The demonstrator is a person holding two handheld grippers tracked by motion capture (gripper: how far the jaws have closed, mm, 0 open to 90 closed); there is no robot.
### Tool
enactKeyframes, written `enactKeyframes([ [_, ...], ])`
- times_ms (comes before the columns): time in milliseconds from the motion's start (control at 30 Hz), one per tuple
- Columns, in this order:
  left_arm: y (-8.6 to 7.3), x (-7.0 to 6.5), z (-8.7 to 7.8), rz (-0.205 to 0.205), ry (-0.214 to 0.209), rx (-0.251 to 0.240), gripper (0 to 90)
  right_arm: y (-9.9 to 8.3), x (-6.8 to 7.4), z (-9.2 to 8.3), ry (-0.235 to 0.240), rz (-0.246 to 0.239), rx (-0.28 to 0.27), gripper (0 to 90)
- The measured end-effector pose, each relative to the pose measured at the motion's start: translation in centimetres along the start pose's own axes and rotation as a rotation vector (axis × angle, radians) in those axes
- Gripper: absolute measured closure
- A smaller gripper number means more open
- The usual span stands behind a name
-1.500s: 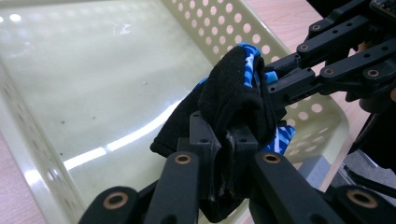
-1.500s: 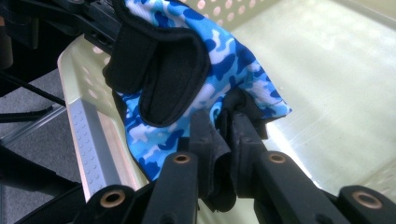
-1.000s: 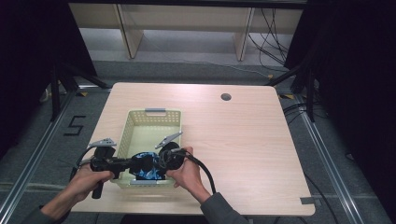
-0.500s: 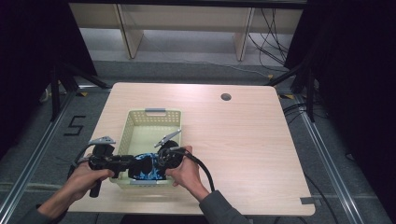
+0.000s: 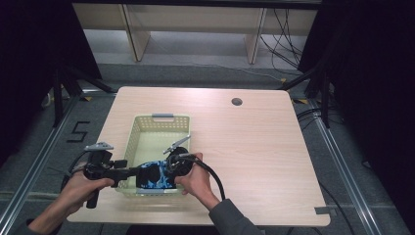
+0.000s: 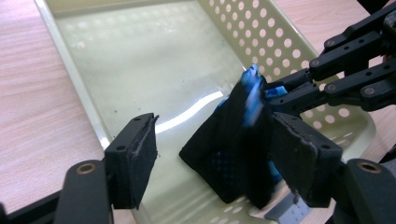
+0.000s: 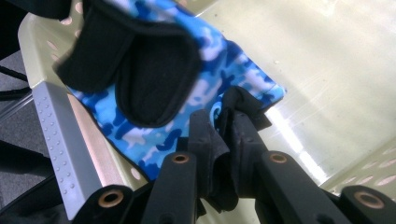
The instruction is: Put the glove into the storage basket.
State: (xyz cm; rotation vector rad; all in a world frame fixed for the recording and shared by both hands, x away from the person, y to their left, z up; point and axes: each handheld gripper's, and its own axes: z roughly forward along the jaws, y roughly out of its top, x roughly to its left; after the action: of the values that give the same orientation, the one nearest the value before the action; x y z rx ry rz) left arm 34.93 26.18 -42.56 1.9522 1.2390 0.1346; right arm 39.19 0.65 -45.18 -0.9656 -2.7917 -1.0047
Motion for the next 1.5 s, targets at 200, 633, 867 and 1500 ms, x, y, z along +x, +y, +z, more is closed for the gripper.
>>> enactKeyframes([
  [200,-0.1,-0.4,-0.1,-0.037,-0.005,-0.025,29.2,0.0,0.0,0.1,-0.009,-0.022,0.007,81.1],
  [633,-0.3,-1.1,0.6,-0.022,-0.032,-0.015,29.3,0.1,0.1,0.0,-0.028,-0.033,0.019,71.5],
  [867,-0.2,-1.4,0.6,-0.025,-0.042,-0.031,28.6,0.8,0.0,-1.3,-0.064,0.000,-0.031,56.3],
  [1500,-0.3,-4.5,1.0,0.036,-0.148,-0.094,20.8,-0.9,-1.4,-6.1,-0.058,0.024,-0.193,43.1],
])
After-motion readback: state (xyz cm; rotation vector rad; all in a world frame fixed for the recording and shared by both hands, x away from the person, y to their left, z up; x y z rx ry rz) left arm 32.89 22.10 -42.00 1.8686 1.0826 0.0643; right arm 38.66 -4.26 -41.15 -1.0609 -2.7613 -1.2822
